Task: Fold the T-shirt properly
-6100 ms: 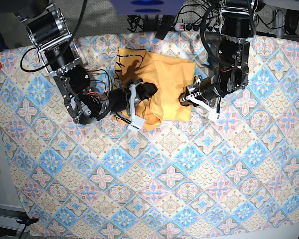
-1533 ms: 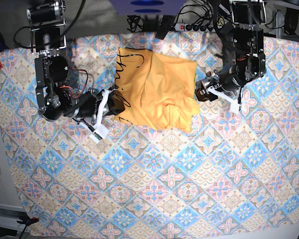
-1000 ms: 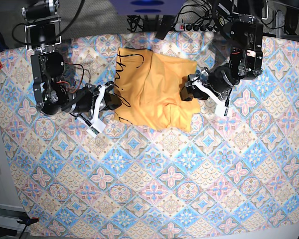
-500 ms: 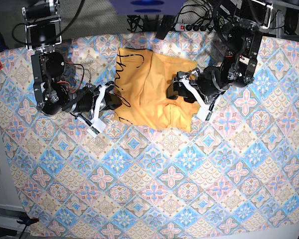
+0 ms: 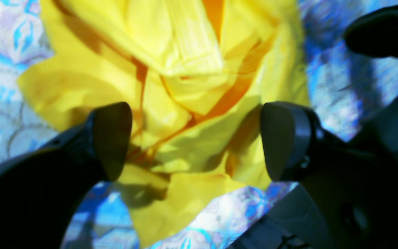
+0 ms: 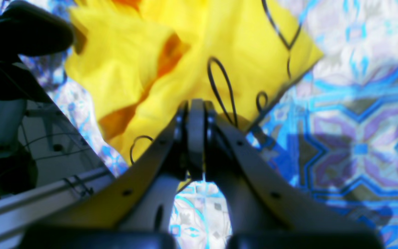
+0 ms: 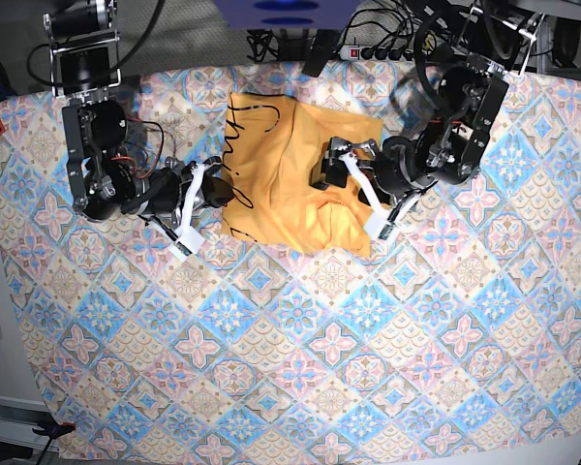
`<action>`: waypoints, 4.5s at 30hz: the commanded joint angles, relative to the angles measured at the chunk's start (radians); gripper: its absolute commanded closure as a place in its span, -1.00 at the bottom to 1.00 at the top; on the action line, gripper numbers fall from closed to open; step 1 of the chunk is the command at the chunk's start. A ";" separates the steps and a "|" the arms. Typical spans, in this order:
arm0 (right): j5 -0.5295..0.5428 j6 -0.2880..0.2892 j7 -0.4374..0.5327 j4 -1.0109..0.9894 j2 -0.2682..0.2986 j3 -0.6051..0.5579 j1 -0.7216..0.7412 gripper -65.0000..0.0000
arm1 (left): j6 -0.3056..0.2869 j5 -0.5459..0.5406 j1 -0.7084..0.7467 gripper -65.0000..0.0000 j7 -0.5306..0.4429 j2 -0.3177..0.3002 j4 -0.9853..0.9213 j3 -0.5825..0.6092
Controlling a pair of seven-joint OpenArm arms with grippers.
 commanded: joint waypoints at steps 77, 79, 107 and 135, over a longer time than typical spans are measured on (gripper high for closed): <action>0.028 0.007 0.103 -0.050 -0.134 -0.069 0.173 0.63 | -0.005 0.087 0.294 0.67 0.072 -0.086 0.034 -0.166; 0.022 0.007 0.104 -0.101 -0.139 -0.147 0.207 0.63 | -0.005 0.087 0.307 0.67 0.072 -0.082 0.034 -0.201; -0.777 0.004 0.396 0.011 -0.175 -0.247 0.259 0.64 | -0.005 0.145 0.336 0.01 0.072 0.023 0.029 -0.411; -0.777 0.008 0.431 -0.373 -0.154 -0.210 0.261 0.64 | -0.007 0.158 0.330 0.57 0.107 0.093 0.083 -0.344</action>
